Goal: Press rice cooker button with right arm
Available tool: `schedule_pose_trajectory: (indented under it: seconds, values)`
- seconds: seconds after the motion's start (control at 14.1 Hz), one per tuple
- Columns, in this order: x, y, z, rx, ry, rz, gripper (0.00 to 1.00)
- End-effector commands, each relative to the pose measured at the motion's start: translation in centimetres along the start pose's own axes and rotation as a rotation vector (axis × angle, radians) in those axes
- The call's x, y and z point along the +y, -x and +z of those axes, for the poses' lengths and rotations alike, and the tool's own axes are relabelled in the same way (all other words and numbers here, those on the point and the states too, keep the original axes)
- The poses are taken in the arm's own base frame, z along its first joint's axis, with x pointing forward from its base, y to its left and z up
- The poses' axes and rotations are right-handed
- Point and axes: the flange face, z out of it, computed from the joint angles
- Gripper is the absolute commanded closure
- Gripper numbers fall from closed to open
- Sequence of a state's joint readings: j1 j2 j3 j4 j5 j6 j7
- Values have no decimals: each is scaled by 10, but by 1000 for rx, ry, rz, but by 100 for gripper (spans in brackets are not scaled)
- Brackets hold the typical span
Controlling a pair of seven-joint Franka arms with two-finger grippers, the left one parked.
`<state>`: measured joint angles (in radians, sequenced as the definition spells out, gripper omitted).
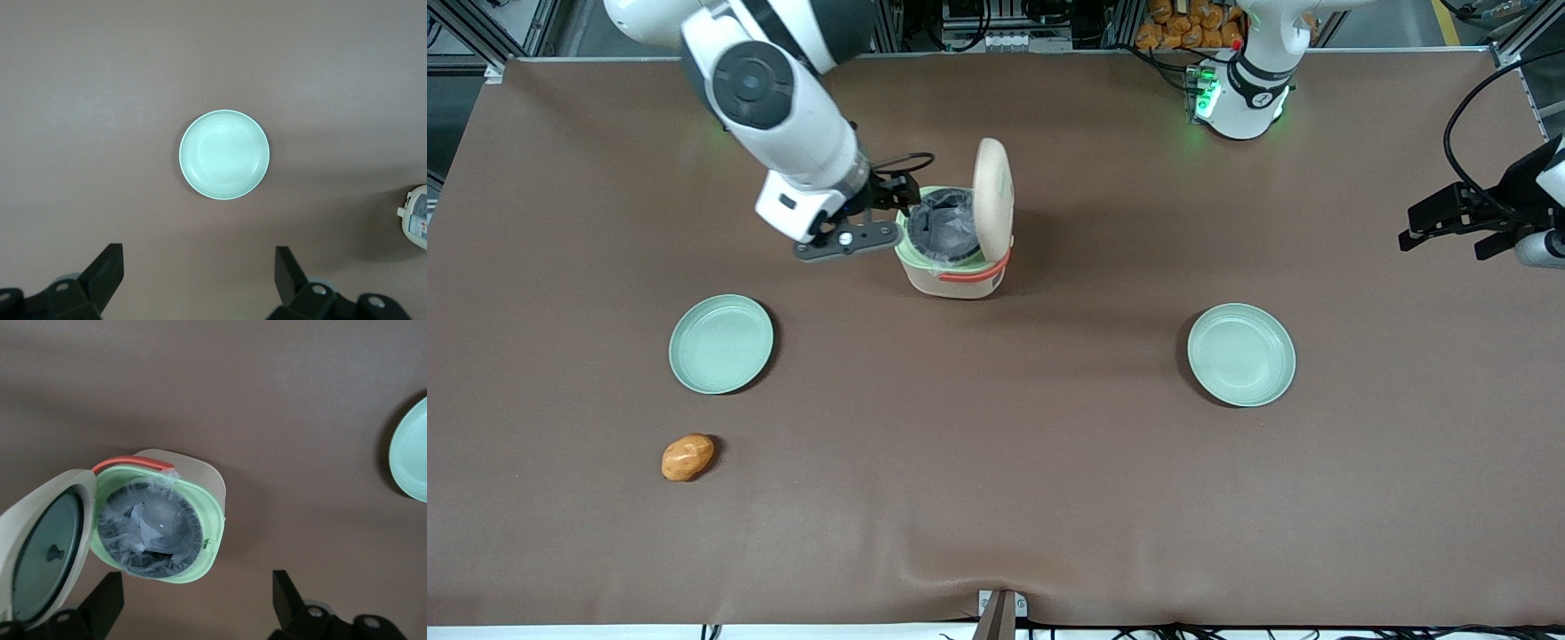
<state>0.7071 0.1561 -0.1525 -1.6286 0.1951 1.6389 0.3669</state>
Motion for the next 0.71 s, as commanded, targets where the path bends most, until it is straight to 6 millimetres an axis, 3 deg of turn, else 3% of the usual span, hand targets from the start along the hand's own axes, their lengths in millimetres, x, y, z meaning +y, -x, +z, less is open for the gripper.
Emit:
schedule_pose_trajectory:
  seconds: [0.0, 0.21, 0.43, 0.64]
  values:
    - [32, 0, -22, 14, -31, 35, 0]
    - [91, -7, -51, 15, -50, 117, 0]
    - [175, -12, -85, 47, -81, 243, 0]
    - [244, -6, -103, 78, -8, 218, 0]
